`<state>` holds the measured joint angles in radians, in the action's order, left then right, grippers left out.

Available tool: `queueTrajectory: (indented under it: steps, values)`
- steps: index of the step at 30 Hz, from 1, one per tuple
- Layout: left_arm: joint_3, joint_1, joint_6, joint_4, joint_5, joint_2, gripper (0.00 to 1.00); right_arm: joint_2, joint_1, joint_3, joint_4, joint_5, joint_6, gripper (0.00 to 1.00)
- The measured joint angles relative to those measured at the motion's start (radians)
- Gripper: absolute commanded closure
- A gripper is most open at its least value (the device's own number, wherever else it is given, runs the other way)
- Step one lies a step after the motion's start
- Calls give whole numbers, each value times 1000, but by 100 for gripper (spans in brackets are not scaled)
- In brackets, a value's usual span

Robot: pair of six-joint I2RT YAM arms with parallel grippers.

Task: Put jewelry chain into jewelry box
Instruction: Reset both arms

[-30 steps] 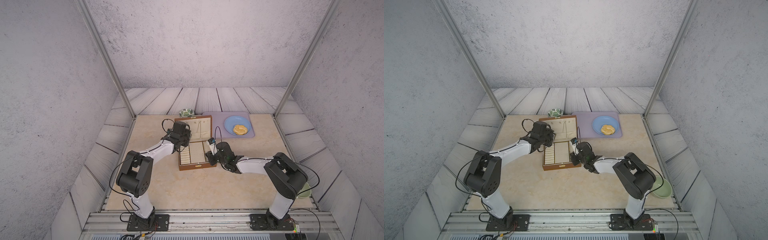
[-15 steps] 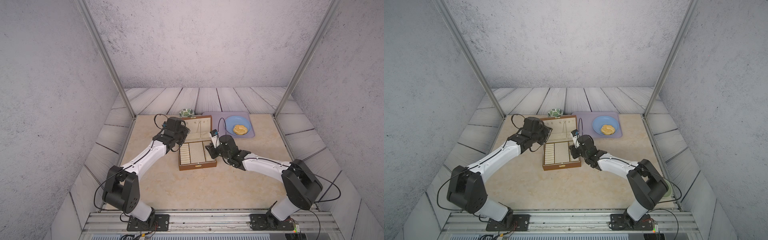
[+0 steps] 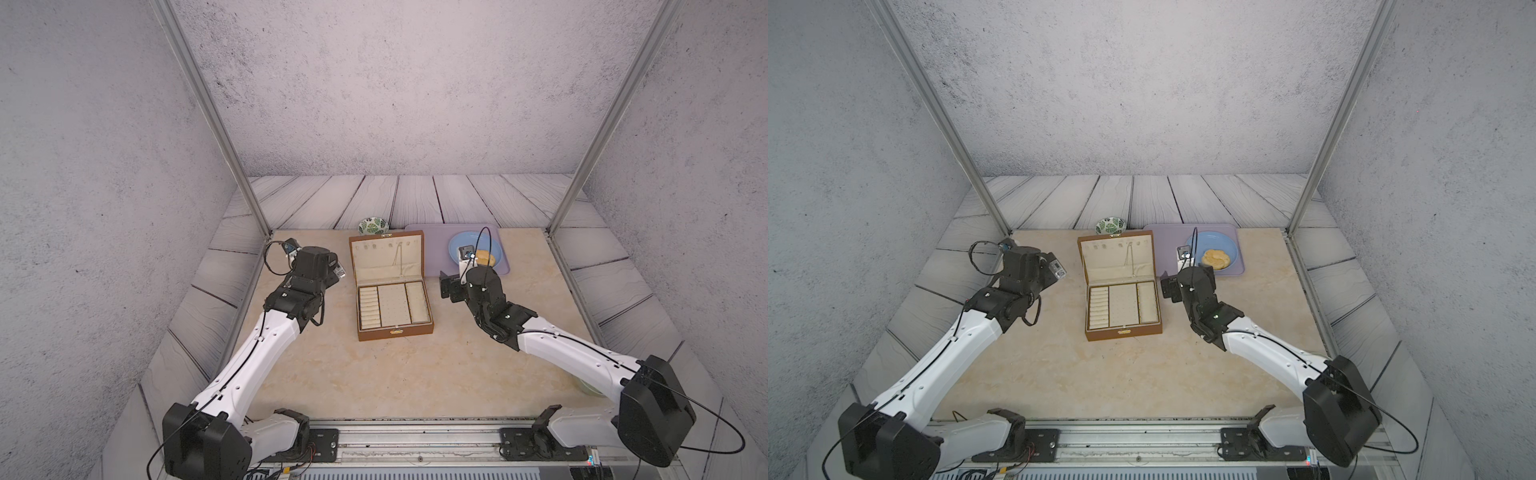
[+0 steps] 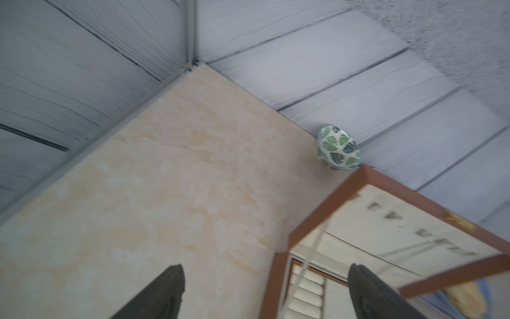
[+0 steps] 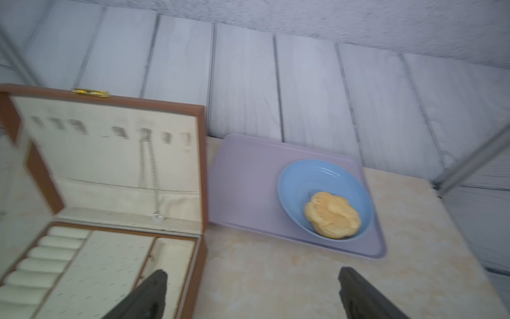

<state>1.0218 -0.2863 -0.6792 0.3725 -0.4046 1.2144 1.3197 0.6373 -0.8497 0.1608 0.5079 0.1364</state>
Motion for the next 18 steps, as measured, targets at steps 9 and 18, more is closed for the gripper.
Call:
queueTrajectory:
  steps: [9, 18]
  values:
    - [-238, 152, 346, -296, -141, 253, 2, 66, -286, 208, 152, 191, -73, 1]
    - [-322, 161, 578, -642, -43, 343, 2, 251, -407, 323, 452, 148, -152, 1]
